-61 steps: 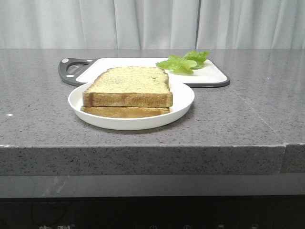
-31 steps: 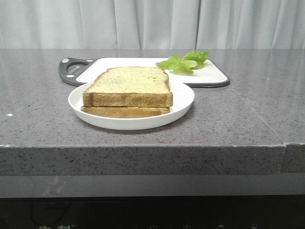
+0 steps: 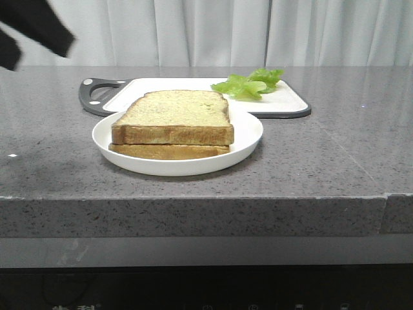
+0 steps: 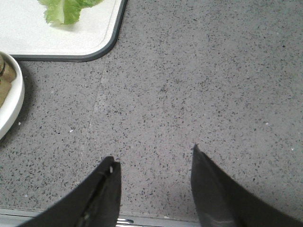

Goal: Left arm grabs bread, right arm adds lettuce
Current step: 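Move the left gripper down onto the top bread slice and grasp it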

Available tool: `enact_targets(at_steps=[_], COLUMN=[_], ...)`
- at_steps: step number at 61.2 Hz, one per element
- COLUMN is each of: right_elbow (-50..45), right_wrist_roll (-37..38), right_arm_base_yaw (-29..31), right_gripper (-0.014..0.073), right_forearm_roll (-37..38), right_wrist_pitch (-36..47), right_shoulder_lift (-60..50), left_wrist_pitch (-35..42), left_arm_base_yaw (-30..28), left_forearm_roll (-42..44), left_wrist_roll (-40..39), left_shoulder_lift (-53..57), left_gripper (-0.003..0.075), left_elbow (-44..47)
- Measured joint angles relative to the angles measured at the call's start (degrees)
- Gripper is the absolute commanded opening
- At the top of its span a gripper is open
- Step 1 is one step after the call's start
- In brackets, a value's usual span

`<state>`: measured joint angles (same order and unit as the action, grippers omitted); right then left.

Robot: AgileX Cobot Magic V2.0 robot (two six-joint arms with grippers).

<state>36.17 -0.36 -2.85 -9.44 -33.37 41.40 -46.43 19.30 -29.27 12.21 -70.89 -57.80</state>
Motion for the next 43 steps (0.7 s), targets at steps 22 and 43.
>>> enact_targets(at_steps=[22,43], right_elbow=[0.0,0.0], right_wrist_roll=[-0.12,-0.12], right_arm_base_yaw=[0.0,0.0], right_gripper=[0.0374,0.0374], right_forearm_roll=[0.0,0.0], right_wrist_pitch=[0.0,-0.04], right_shoulder_lift=[0.0,0.0], left_wrist_pitch=[-2.71,-3.06], left_arm_base_yaw=[1.98,1.98], left_forearm_roll=[-4.92,-7.31], left_wrist_roll=[0.0,0.38], left_shoulder_lift=[-16.7,-23.93], left_gripper=[0.044,0.0438], left_elbow=[-10.1,-14.46])
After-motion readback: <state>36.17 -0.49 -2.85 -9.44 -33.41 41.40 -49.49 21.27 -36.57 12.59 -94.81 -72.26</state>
